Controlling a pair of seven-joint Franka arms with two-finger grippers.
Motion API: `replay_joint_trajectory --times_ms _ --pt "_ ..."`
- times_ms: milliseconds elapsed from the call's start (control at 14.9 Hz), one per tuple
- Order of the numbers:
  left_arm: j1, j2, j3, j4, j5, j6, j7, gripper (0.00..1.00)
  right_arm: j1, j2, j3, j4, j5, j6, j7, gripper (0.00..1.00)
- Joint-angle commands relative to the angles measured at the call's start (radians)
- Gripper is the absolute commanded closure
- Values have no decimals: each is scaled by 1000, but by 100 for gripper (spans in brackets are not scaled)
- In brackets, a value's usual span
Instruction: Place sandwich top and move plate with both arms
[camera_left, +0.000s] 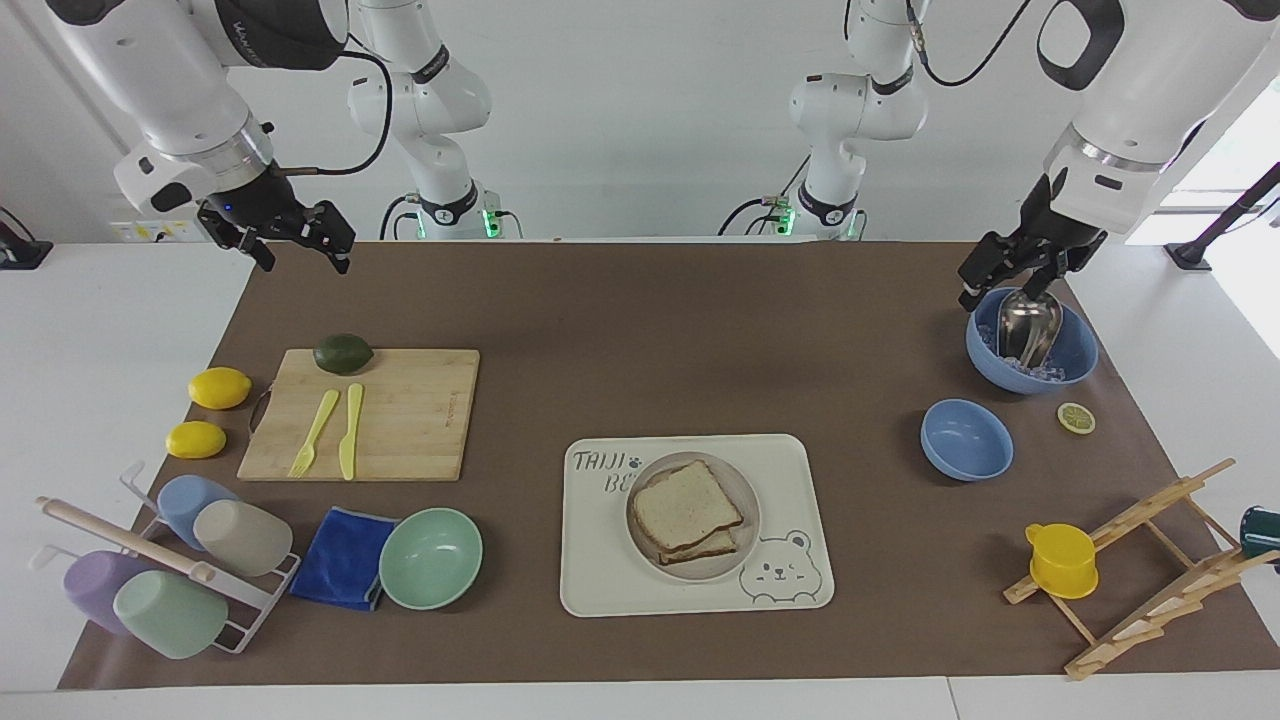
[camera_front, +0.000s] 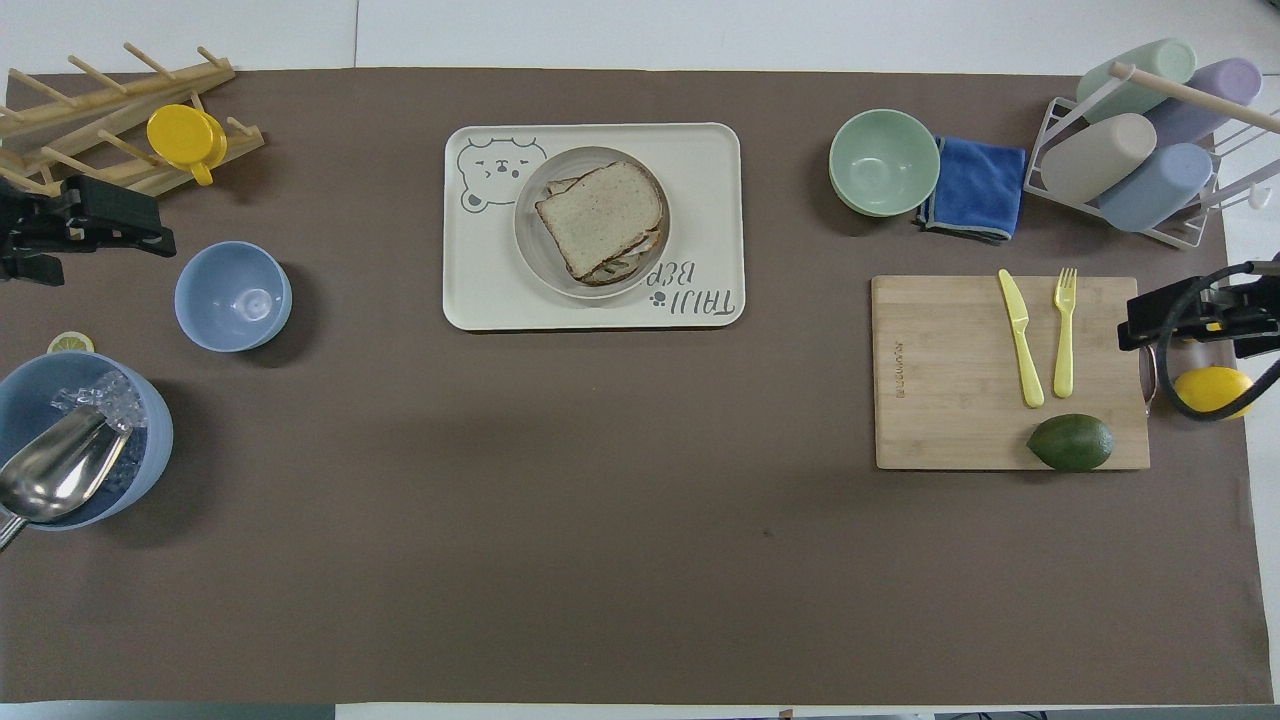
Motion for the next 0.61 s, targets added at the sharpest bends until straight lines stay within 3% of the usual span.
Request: replay_joint_trajectory --times_ms 0,202,403,538 --pt "138 -57 -145 -32 33 -93 81 0 -16 -14 10 -16 11 1 -29 0" --pt "142 -104 -161 -92 30 -187 150 0 -16 -14 10 -16 11 2 -29 0" --pt "137 -124 -158 -143 30 -147 145 0 -16 -14 10 -16 11 1 -29 0" --pt "123 -115 -156 -155 30 -40 151 0 -16 -14 10 -16 11 2 -29 0"
